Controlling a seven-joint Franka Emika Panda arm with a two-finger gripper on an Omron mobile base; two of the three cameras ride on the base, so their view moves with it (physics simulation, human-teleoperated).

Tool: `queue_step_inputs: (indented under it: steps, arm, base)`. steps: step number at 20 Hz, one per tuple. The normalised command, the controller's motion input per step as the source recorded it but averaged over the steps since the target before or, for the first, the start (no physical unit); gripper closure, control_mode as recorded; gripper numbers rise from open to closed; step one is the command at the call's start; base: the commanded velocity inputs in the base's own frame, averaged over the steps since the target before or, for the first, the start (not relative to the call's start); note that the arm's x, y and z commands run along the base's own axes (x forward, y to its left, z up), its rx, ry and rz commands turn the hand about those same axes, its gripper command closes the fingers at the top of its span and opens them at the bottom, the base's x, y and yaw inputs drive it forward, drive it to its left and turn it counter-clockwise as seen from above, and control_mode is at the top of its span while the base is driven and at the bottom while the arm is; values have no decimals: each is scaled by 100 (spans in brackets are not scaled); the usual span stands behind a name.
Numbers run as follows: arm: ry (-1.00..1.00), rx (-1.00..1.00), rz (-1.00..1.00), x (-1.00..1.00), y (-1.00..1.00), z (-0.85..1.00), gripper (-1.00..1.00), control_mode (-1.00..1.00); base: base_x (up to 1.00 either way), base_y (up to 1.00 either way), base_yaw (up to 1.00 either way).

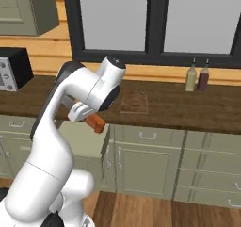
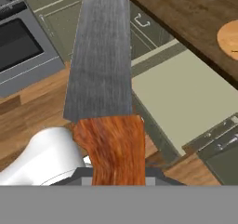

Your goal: Pick up the knife from the drawer and place it on the cutting board. Then place the meat from the plate to the cutting board.

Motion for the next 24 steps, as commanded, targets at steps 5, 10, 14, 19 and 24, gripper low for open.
queue_step_inputs:
  steps: [5,10,14,19,24]
  arm:
    - [0,0,0,0,0,0,100,100]
    - [0,0,0,0,0,0,100,100]
    - [0,0,0,0,0,0,100,100]
    - [0,0,0,0,0,0,100,100]
    - [0,0,0,0,0,0,100,100]
  base:
    - [2,-100,-15]
    - [57,-47,-3]
    - [92,-14,3]
    - [77,7,30]
    - [37,-4,50]
